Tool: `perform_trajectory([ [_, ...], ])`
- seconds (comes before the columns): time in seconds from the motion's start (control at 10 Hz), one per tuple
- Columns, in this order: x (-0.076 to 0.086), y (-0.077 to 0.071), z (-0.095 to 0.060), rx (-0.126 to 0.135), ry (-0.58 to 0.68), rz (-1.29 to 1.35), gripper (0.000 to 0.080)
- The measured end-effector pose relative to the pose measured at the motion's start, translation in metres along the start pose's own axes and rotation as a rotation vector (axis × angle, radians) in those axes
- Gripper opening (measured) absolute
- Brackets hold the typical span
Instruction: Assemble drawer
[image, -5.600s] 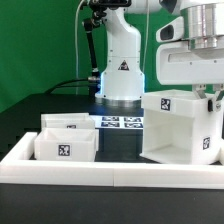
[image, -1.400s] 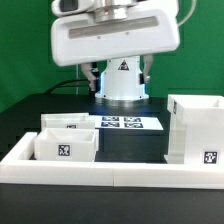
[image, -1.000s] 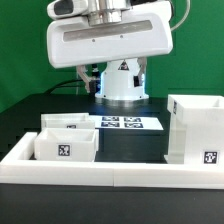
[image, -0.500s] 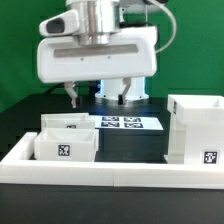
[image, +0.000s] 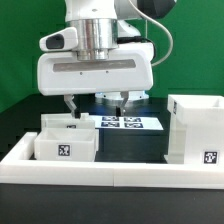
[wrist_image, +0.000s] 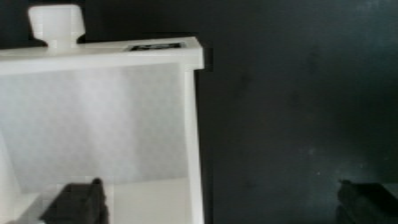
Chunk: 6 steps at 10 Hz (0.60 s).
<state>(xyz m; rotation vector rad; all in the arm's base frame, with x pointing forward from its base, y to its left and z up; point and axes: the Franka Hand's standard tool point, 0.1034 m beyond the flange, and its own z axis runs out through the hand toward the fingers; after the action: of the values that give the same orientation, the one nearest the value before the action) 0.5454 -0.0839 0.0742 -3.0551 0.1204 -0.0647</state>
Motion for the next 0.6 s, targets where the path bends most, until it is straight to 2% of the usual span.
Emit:
perform_trajectory([
  [0.1,0.000,0.000,0.001,0.000,-0.001,0.000,0.0649],
  [0.3,-0.003,0.007,0.022,-0.025,0.012,-0.011,0.0649],
  [0.6,-0.009,0.013,0.046,-0.043,0.003,-0.016,0.0649],
])
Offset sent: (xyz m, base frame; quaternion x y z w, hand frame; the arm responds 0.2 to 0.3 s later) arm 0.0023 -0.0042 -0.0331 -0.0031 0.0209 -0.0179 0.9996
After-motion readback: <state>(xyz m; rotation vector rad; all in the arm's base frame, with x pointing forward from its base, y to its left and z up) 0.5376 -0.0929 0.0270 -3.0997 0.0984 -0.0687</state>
